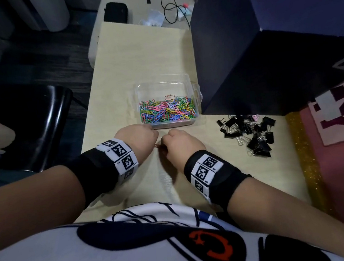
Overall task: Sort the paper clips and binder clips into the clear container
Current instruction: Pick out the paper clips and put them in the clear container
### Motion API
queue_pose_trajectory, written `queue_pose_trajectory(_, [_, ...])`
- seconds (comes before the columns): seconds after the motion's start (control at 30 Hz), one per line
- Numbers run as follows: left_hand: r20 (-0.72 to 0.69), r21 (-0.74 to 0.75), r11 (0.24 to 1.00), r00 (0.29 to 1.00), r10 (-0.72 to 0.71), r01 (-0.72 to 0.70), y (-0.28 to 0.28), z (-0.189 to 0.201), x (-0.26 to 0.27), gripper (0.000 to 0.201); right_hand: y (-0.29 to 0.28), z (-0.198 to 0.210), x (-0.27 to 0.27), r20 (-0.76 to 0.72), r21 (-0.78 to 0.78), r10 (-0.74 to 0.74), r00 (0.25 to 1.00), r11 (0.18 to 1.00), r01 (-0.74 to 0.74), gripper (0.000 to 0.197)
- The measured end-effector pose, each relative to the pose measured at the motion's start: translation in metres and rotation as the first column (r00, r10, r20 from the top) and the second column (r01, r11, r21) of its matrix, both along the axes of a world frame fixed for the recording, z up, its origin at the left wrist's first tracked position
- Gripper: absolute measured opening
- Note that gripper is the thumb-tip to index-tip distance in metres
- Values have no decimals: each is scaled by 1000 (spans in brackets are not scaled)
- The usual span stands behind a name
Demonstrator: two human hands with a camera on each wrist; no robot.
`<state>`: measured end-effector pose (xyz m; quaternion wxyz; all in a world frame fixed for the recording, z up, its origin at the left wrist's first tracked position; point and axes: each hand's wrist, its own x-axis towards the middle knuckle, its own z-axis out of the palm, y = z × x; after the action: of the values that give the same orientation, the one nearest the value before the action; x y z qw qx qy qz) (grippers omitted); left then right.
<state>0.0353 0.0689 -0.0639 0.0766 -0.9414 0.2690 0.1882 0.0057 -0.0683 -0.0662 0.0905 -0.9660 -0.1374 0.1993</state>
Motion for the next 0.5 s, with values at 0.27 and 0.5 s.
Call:
queue_pose_trajectory(0.27, [-6,-38,999,999,36,-36,14,-4,-4,16,-4,0,4,-138,-61,-174,975,984,167,31])
queue_pose_trajectory(0.5, [84,-390,908,975,204,-156,14,30,18,25,-8,7,5,-154,-151,-119,981,984,96,33])
